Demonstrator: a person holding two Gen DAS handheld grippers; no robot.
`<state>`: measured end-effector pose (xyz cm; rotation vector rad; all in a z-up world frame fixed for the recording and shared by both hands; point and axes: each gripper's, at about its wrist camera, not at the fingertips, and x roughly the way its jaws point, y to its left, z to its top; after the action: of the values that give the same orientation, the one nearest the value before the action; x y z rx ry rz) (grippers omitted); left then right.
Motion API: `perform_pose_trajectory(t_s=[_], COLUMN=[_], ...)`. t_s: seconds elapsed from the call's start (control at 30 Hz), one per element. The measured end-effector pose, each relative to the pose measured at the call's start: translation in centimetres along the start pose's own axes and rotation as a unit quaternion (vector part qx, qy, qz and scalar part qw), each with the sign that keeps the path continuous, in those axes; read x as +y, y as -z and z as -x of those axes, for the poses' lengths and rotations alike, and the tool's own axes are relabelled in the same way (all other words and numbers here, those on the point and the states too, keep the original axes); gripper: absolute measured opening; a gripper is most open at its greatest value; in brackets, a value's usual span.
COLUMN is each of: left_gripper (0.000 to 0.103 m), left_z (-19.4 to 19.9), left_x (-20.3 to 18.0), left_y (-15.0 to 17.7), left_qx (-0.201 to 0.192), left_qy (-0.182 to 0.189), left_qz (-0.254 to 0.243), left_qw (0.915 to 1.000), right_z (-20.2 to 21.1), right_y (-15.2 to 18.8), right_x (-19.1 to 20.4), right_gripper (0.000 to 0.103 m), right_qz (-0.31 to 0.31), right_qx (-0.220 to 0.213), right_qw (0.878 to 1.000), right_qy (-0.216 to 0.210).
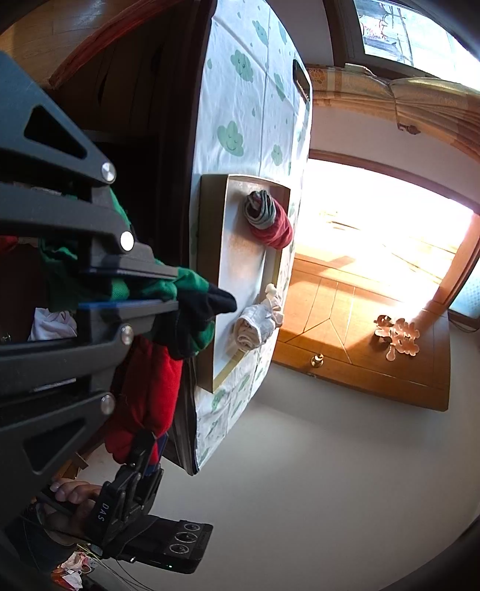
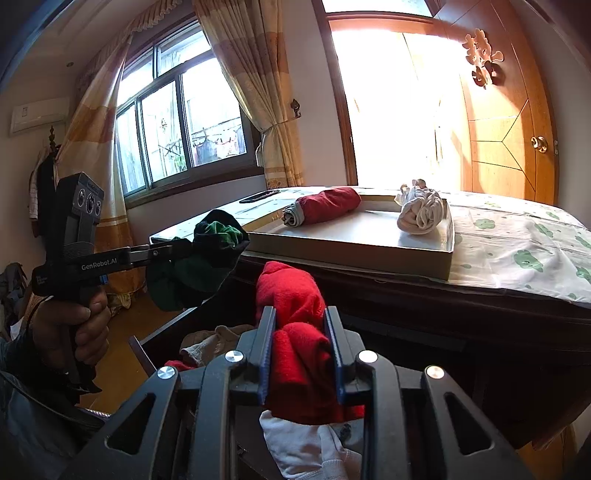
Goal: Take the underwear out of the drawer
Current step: 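Lift the red garment with the right tool while the left lifts the green sock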
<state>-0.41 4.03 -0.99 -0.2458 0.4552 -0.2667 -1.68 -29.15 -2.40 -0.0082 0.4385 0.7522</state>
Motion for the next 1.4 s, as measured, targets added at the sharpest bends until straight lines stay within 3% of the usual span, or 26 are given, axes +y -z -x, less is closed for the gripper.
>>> perform_pose_trajectory(t_s=[0.97,1.4], left_gripper=[0.006,0.006], left_z=[0.0,-0.8], left_x=[-1.9,-1.7], left_y=[-3.7,-4.6], left_qx=[-0.043,-0.045], left_qy=[0.0,-0.003], left_qz=[-0.014,-0.012], left_qw=[0.999,0.9989], right_z=[1.8,1.2], right_y=[-4.3,-4.9], right_x=[-0.1,-0.4], right_gripper=[0.027,0.027], right_qz=[0.002,0.003], right_qx=[-0.08,-0.076], right_qw=[0.997,0.997], right_qy=[0.011,0.012])
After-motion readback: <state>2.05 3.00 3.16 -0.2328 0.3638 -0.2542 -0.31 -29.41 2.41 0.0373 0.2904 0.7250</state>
